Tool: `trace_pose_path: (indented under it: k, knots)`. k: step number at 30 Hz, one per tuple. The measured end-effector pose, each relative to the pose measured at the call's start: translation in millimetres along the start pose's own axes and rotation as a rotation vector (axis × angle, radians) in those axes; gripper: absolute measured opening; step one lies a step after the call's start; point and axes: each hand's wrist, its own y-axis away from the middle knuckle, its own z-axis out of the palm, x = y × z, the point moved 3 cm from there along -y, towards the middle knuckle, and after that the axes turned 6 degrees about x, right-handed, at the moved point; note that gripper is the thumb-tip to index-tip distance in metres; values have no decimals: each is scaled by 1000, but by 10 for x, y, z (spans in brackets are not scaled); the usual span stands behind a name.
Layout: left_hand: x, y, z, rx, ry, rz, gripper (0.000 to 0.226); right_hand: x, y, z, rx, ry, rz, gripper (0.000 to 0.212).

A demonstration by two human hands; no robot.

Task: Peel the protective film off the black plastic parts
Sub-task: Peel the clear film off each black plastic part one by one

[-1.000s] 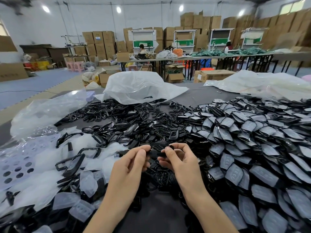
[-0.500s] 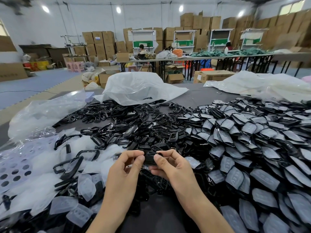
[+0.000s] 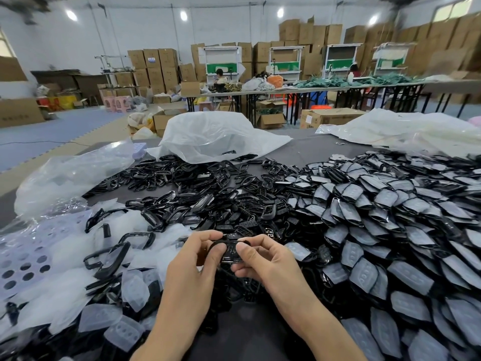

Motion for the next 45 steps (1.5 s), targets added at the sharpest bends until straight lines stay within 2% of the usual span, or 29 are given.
trace_pose_path:
  k: [3, 5, 7, 10, 13, 16, 19, 23, 26, 28, 30, 34, 37, 39, 41, 43, 45]
  knots:
    - [5, -1, 0, -14, -43, 19, 30, 17, 0, 21, -24, 82, -30, 10]
    - [12, -3, -24, -23, -129, 76, 21, 24, -10, 12, 15, 148, -61, 6]
    - [1, -31, -99, 0, -262, 150, 16, 19, -30, -34, 96, 197, -97, 5]
    - [-105, -101, -260, 104, -580, 289, 23, 5, -54, -113, 197, 207, -129, 6]
    - [-276, -148, -353, 56, -873, 176, 35, -8, -56, -142, 242, 193, -134, 4]
    - [-338, -138, -378, -73, -923, 33, 38, -21, -48, -138, 256, 200, -126, 3]
    - [-305, -170, -385, -57, -797, 69, 27, -38, -29, -138, 268, 211, -116, 2]
    - [-243, -181, -452, 81, -577, 44, 22, -66, -8, -107, 248, 198, -95, 3]
    - [-175, -178, -462, 131, -518, 60, 19, -83, -1, -73, 194, 90, -53, 7]
    - [-86, -155, -397, 140, -395, 61, 11, -98, -1, -45, 142, -8, -21, 15]
    - [25, -108, -276, 114, -201, 56, 4, -99, 0, -5, 88, -87, -9, 23]
    - [134, 9, -15, -13, 65, -23, 23, -69, 22, 83, -8, -168, -11, 24]
    - [92, 36, 32, -68, 186, -106, 25, -75, 30, 84, -4, -183, 1, 22]
    - [51, 34, 41, -168, 334, -206, 22, -90, 29, 75, 10, -203, 13, 20]
    - [33, 33, 51, -275, 531, -299, 30, -106, 15, 58, 23, -260, 16, 23]
    - [37, 31, 56, -291, 659, -340, 34, -131, 1, 37, 48, -331, 18, 25]
    - [52, 23, 57, -235, 694, -331, 27, -145, -8, 24, 81, -384, 28, 21]
